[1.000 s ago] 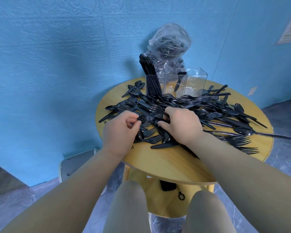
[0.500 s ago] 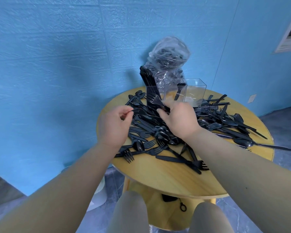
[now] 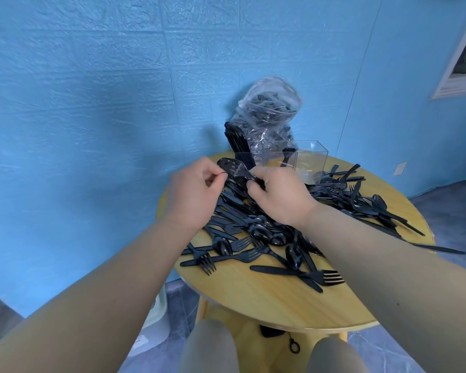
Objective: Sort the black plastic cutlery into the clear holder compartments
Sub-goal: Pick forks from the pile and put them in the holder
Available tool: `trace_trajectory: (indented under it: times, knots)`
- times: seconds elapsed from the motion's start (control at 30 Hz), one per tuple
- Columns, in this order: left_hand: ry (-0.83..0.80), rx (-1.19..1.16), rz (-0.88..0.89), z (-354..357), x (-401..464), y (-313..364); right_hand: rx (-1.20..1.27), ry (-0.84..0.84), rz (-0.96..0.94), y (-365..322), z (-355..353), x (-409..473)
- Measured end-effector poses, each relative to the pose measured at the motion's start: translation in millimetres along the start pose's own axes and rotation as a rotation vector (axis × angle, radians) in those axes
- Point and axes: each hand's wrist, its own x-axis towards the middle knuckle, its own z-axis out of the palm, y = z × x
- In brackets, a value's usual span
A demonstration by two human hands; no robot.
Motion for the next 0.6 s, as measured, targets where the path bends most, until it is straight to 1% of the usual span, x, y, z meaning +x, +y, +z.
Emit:
trace_trajectory:
  times: [0.13,0.27,0.37,0.47,0.53,0.6]
  knots:
    - [-0.02,-0.084,-0.011,2,-2,4,0.021,0.004,0.006,1,-2,-2]
    - [-0.068,-0.172,-0.023,3,-1,6,0.195,0.008,0.053,-3,-2,-1]
    - [-0.119,-0.166,-0.014,3,-2,8,0.244,-0.019,0.059,-2,0,-4]
    - [-0.102,-0.191,-0.023,3,-1,9,0.233,0.014,0.051,1,-3,-8]
    - [-0.086,-0.163,-0.012,1,0,11,0.194,0.041,0.06,4,-7,-9]
    - [-0.069,-0.116,0.002,-2,2,12,0.226,0.064,0.081,5,-11,-8]
